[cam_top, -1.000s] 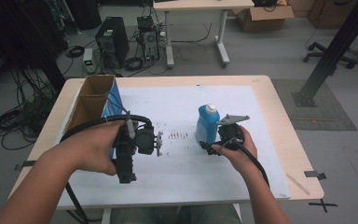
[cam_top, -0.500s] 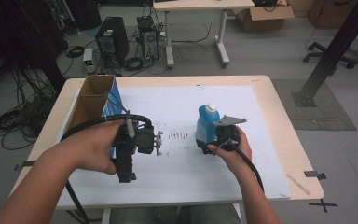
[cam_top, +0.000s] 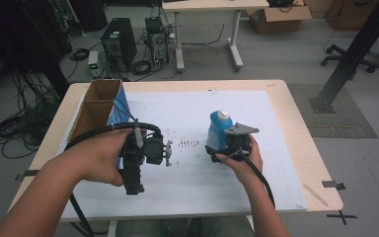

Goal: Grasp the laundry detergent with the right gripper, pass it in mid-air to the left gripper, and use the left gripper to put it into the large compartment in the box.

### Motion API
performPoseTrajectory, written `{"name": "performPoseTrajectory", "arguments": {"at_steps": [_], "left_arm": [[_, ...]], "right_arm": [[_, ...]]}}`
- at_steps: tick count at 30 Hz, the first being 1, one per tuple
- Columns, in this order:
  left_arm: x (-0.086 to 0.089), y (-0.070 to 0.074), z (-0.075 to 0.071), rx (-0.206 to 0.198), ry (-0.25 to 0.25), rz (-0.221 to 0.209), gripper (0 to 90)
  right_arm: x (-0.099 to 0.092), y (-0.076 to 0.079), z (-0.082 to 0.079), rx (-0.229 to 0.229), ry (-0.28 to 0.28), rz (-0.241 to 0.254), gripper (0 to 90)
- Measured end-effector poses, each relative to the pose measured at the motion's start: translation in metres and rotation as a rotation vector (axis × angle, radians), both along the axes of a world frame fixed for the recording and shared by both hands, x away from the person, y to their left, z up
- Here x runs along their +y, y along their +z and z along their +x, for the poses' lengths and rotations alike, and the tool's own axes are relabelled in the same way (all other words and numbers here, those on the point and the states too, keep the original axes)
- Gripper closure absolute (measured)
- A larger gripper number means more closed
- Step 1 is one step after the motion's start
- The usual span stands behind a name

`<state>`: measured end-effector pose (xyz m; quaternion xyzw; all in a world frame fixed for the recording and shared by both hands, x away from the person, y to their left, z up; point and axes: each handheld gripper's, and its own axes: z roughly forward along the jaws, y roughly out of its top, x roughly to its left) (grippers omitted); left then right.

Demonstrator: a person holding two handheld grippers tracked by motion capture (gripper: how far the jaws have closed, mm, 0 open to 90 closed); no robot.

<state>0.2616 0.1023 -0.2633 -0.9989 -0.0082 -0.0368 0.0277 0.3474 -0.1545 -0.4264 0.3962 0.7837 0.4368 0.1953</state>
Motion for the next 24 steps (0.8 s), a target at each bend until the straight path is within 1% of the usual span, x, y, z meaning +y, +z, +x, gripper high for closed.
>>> {"name": "performPoseTrajectory", "arguments": {"at_steps": [3, 5, 7, 10, 13, 17, 20, 21, 22, 24], "left_arm": [[-0.0005, 0.0004, 0.0002, -0.002, 0.000, -0.004, 0.2], [-0.0011, 0.0011, 0.0005, -0.003, -0.001, 0.003, 0.2], [-0.0013, 0.0016, 0.0006, -0.004, 0.000, -0.002, 0.2], [-0.0019, 0.0021, 0.0005, -0.005, -0.001, 0.000, 0.2], [-0.0025, 0.0018, 0.0001, -0.002, -0.002, 0.004, 0.2], [-0.0029, 0.0018, 0.0002, -0.007, 0.000, 0.001, 0.2], [-0.0031, 0.0014, 0.0002, -0.006, -0.002, 0.000, 0.2], [-0.0035, 0.0021, 0.0002, -0.006, -0.003, 0.006, 0.2], [-0.0034, 0.0021, 0.0001, -0.007, -0.002, 0.003, 0.2], [-0.0037, 0.0025, 0.0001, -0.007, -0.004, 0.001, 0.2]], "right_arm": [[-0.0013, -0.0006, -0.0001, -0.014, -0.008, 0.016, 1.7], [-0.0015, -0.0010, 0.0000, -0.022, -0.017, 0.020, 1.6], [-0.0011, -0.0015, -0.0002, -0.030, -0.019, 0.030, 1.7], [0.0005, -0.0021, -0.0008, -0.045, -0.023, 0.026, 1.8], [-0.0002, -0.0031, -0.0009, -0.051, -0.037, 0.045, 1.7], [-0.0001, -0.0059, -0.0013, -0.065, -0.061, 0.050, 1.9], [0.0008, -0.0077, -0.0023, -0.073, -0.062, 0.058, 2.4], [0.0010, -0.0080, -0.0024, -0.076, -0.063, 0.058, 2.7], [0.0020, -0.0088, -0.0028, -0.084, -0.068, 0.055, 3.4], [0.0025, -0.0093, -0.0027, -0.086, -0.067, 0.058, 3.6]]}}
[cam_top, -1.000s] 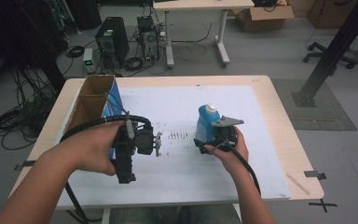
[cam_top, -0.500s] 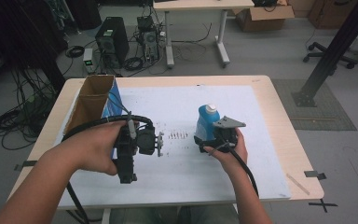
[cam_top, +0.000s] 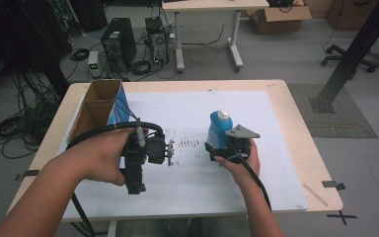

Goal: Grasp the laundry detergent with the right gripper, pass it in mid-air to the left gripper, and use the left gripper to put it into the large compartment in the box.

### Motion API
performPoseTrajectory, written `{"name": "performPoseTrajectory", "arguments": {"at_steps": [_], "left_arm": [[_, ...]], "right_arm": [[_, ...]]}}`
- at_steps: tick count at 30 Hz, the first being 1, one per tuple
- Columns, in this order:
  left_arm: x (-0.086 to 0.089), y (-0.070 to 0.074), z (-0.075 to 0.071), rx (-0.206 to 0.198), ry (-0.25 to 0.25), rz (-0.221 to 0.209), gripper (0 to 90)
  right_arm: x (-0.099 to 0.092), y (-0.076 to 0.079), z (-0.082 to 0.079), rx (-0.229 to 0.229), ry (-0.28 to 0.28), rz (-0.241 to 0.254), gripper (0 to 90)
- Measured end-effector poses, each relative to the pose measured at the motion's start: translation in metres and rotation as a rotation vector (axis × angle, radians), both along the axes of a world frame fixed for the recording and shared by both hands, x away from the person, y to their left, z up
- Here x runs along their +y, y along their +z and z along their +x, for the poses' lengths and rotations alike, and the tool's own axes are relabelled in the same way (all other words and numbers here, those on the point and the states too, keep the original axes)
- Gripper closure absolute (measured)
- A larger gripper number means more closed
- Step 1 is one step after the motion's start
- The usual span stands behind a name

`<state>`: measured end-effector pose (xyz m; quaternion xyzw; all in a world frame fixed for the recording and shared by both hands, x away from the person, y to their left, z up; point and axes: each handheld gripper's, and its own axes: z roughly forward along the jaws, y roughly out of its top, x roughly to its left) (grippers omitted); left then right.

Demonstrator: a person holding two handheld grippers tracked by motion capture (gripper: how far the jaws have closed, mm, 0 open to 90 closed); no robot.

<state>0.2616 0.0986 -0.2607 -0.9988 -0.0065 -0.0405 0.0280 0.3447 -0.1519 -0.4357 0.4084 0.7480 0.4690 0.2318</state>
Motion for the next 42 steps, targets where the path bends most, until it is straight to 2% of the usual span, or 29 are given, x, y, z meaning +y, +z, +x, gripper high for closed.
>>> {"name": "performPoseTrajectory", "arguments": {"at_steps": [15, 34, 42], "left_arm": [[0.0016, -0.0021, -0.0003, 0.005, 0.003, 0.001, 0.3], [0.0020, -0.0041, 0.0009, 0.010, 0.005, 0.003, 0.3], [-0.0017, -0.0046, 0.0005, 0.013, -0.003, 0.003, 0.3]], "right_arm": [[0.0026, -0.0026, 0.0016, -0.018, -0.038, 0.028, 17.7], [0.0058, -0.0033, 0.0024, -0.045, -0.072, 0.025, 30.2], [0.0077, -0.0065, 0.0025, -0.071, -0.108, 0.010, 40.4]]}}
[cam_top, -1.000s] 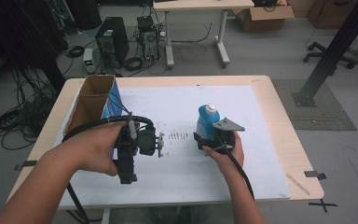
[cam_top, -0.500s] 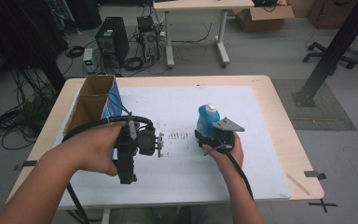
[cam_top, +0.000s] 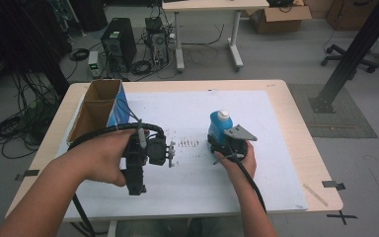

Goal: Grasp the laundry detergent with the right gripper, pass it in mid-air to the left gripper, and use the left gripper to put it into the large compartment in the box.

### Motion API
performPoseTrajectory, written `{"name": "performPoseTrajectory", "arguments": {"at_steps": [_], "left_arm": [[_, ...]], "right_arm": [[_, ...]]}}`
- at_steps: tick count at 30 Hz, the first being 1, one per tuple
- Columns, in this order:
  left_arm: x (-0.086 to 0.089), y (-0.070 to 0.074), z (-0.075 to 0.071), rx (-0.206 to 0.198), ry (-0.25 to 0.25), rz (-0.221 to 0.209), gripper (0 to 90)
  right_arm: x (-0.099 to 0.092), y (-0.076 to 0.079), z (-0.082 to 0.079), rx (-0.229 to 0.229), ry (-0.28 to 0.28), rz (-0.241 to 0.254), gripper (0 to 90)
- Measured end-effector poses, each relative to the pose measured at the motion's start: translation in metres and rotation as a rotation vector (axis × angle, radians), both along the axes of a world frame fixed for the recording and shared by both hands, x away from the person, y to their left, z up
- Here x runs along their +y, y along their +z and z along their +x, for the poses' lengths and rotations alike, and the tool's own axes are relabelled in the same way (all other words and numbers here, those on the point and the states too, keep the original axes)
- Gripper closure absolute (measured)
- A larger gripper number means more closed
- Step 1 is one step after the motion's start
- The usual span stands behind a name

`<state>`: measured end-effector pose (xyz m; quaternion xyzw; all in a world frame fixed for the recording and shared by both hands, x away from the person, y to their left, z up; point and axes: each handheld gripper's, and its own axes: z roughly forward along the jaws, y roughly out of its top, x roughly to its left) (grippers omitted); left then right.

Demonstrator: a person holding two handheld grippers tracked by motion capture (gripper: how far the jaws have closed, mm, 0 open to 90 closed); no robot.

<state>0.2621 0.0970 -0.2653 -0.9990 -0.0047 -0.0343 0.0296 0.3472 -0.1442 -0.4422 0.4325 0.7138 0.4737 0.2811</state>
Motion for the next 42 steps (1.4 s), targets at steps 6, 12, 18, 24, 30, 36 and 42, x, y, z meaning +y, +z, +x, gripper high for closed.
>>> {"name": "performPoseTrajectory", "arguments": {"at_steps": [6, 12, 18, 24, 30, 36, 42], "left_arm": [[-0.001, 0.000, 0.001, 0.001, 0.001, 0.008, 0.3], [-0.003, 0.000, 0.002, 0.000, 0.003, 0.006, 0.3], [-0.004, 0.005, 0.002, -0.010, 0.002, 0.004, 0.3], [-0.003, 0.014, 0.004, -0.023, 0.007, 0.003, 0.2], [-0.003, 0.022, 0.007, -0.036, 0.014, -0.001, 0.2], [-0.009, 0.031, 0.010, -0.046, 0.011, -0.004, 0.2], [-0.017, 0.038, 0.011, -0.048, 0.004, -0.004, 0.2]], "right_arm": [[0.001, -0.002, -0.001, -0.026, -0.015, -0.014, 43.7], [0.000, -0.001, 0.000, -0.024, -0.003, 0.001, 45.6], [-0.002, 0.017, -0.003, -0.043, 0.070, 0.033, 45.8], [-0.011, 0.050, -0.009, -0.054, 0.189, 0.015, 45.8], [-0.021, 0.076, -0.016, -0.044, 0.319, -0.027, 45.8], [-0.030, 0.089, -0.021, -0.036, 0.513, -0.023, 45.8], [-0.031, 0.095, -0.026, -0.048, 0.673, -0.095, 45.7]]}}
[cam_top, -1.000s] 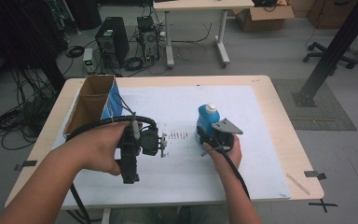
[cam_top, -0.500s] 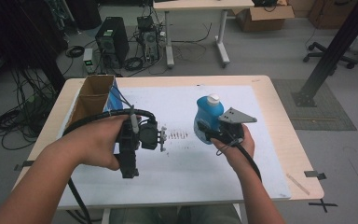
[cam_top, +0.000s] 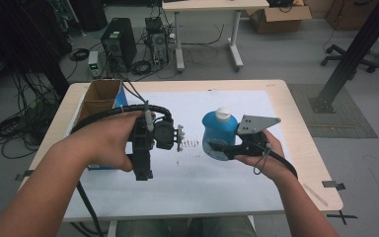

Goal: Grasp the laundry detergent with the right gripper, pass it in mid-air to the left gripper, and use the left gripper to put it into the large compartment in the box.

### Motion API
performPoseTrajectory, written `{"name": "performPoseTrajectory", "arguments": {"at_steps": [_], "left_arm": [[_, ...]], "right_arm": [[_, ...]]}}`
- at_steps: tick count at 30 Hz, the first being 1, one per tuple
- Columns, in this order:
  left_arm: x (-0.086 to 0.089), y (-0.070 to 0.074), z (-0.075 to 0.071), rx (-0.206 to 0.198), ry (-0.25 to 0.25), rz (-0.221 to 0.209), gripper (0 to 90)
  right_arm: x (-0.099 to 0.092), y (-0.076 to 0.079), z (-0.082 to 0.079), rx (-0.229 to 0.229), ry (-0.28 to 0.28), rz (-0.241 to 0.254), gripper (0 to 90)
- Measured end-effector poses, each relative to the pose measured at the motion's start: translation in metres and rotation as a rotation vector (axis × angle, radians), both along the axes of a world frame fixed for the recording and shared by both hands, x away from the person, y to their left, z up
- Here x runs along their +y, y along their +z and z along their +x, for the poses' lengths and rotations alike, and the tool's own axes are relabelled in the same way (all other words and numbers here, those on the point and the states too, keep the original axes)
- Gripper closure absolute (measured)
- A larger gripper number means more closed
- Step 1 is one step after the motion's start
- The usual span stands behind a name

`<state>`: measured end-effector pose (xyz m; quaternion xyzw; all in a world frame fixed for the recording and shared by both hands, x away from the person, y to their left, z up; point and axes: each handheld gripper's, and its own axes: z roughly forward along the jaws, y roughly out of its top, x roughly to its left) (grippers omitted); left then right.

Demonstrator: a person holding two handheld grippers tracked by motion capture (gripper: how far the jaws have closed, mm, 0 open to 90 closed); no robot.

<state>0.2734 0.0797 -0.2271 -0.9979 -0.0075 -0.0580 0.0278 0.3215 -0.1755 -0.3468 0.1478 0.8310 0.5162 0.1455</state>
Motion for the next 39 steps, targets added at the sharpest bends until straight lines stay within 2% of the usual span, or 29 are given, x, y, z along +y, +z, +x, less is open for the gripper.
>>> {"name": "performPoseTrajectory", "arguments": {"at_steps": [8, 13, 15, 23, 27, 39], "left_arm": [[-0.008, 0.006, 0.002, 0.000, -0.002, -0.003, 0.2], [-0.016, 0.006, 0.003, 0.004, -0.011, -0.001, 0.2], [-0.018, 0.006, 0.004, 0.005, -0.015, 0.000, 0.2], [-0.028, 0.005, 0.006, 0.018, -0.021, 0.010, 0.2], [-0.030, 0.002, 0.008, 0.019, -0.021, 0.003, 0.2], [-0.035, -0.004, 0.012, 0.041, -0.022, 0.006, 0.2]], "right_arm": [[0.000, -0.001, -0.004, 0.020, 0.173, -0.021, 45.7], [0.005, -0.008, -0.006, 0.033, 0.275, -0.049, 45.6], [0.007, -0.013, -0.007, 0.040, 0.300, -0.039, 45.5], [0.018, -0.030, -0.012, 0.054, 0.369, -0.010, 45.4], [0.025, -0.036, -0.014, 0.056, 0.382, 0.002, 45.4], [0.054, -0.039, -0.019, 0.046, 0.419, 0.026, 45.2]]}}
